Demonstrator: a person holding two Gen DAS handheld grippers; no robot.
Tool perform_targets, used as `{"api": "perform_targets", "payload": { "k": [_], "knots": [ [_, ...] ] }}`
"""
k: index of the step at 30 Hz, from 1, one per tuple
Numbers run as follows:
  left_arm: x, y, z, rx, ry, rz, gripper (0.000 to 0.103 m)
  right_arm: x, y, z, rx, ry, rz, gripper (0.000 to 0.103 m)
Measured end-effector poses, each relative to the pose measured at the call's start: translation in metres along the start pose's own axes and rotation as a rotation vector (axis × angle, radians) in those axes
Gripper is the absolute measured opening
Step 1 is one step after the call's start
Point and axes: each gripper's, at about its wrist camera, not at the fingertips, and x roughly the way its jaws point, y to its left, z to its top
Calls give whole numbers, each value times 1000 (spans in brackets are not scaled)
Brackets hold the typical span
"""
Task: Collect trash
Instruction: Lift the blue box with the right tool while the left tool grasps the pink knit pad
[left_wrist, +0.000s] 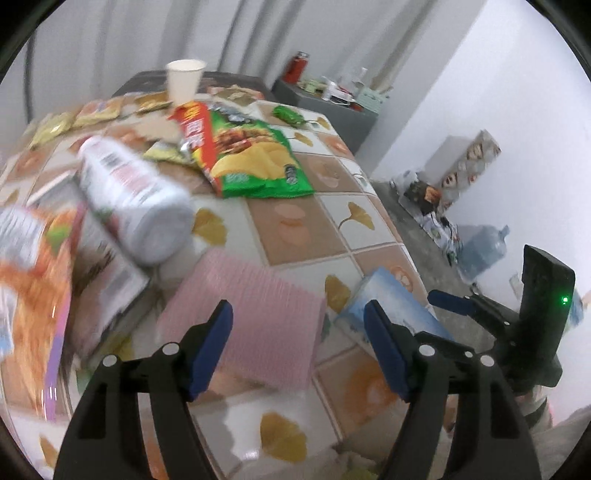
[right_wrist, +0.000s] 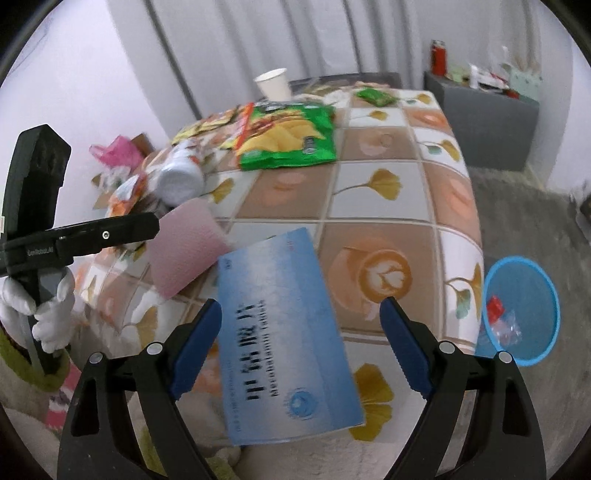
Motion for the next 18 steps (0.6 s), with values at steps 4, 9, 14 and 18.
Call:
{"api": "perform_targets", "payload": {
  "k": [4,9,14,18],
  "knots": [
    [3,12,-14,-102,35,12,75,10,10,-2,-48,31,-40,84],
    [21,27,-13,-236,55,-5,76,18,8,1,-1,63,-17,79],
    [35,29,-1,-279,42,12,77,16,-2,3,67,70,0,69],
    [43,22,10,-241,28,73,79,15,-11,3,112,66,-7,69]
  ]
}}
